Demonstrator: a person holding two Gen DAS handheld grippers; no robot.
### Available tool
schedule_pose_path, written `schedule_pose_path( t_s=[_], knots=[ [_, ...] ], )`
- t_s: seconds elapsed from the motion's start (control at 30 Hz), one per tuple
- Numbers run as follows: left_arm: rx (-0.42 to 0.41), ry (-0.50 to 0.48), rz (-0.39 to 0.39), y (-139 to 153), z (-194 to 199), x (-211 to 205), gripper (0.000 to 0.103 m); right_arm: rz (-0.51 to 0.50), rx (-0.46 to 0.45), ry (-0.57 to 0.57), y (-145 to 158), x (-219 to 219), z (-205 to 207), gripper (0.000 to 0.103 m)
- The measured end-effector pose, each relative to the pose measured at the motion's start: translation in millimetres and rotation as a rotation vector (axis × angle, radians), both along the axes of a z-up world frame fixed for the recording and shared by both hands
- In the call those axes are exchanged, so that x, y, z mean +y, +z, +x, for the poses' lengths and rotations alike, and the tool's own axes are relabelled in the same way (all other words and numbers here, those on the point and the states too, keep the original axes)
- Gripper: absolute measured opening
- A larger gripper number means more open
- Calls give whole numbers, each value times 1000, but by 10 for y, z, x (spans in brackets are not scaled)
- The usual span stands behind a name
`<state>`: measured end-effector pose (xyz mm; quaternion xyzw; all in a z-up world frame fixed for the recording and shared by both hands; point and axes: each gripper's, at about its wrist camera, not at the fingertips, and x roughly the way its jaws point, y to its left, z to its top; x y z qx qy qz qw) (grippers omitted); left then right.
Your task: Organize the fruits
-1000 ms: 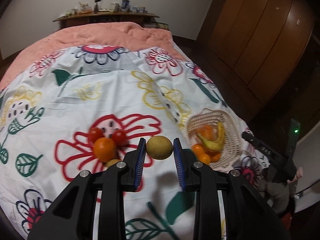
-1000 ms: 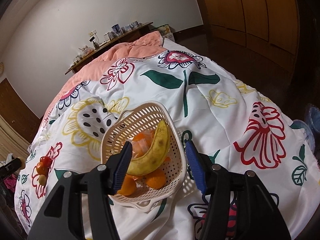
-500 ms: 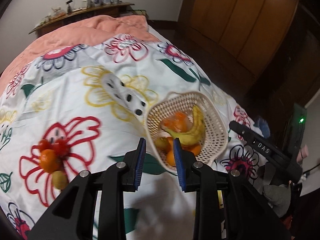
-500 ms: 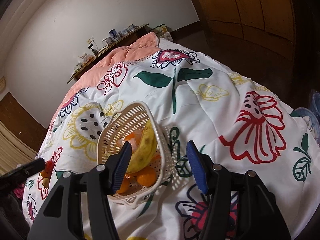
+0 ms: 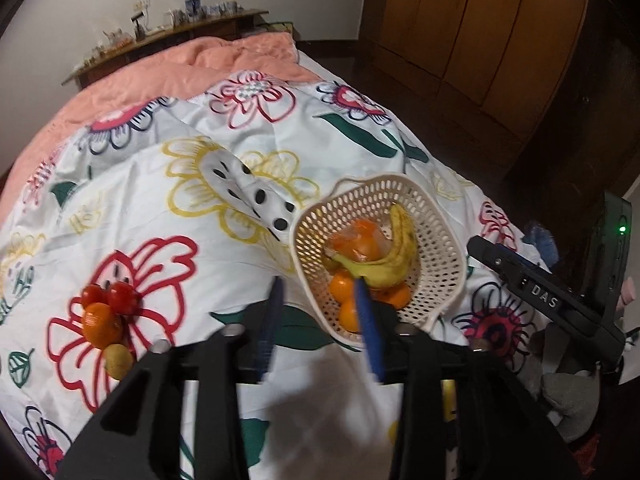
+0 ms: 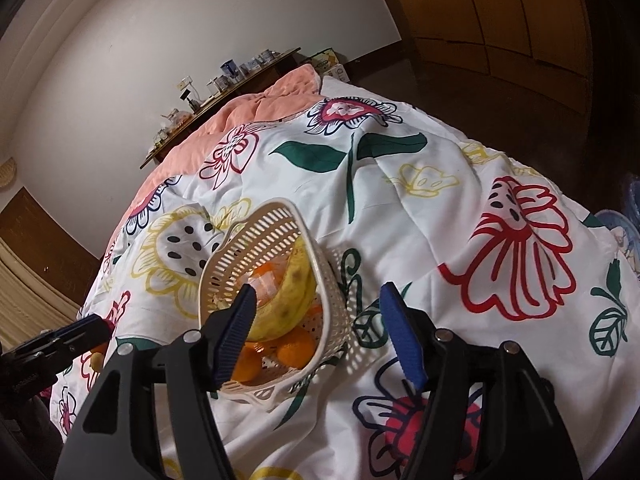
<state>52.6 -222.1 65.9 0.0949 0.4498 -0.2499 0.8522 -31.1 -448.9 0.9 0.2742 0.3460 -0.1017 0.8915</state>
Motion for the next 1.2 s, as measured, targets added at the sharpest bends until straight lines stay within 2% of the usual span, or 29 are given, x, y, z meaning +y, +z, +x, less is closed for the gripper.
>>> schedule_pose_path(
  t_s=[0.13, 0.2, 0.4, 0.57, 0.63, 0.7, 1.0, 1.2],
  knots=[
    [-50, 35, 17, 60, -8, 88, 66, -7, -1, 11, 17, 79, 12, 70],
    [-57, 54, 9, 87, 10, 143, 79, -8, -3, 14, 28, 107, 14, 73],
    [-91, 132, -8, 191, 74, 414, 91, -19, -21, 29, 83, 198, 5, 73],
    [-104, 215, -20, 250, 143, 676, 91, -33, -58, 41, 157, 291, -16, 74],
    [-115, 231, -25, 273, 152, 768, 91, -47, -76, 39, 190, 323, -31, 81],
    [-139, 245, -24, 309, 148, 860, 96, -64, -105, 37, 232, 361, -60, 86],
    [-220, 307, -13, 454, 118, 1222, 100, -107, -132, 88, 326, 525, -49, 90],
    [-215, 354, -19, 463, 130, 1510, 100, -102, -157, 156, 430, 696, -51, 90]
  ],
)
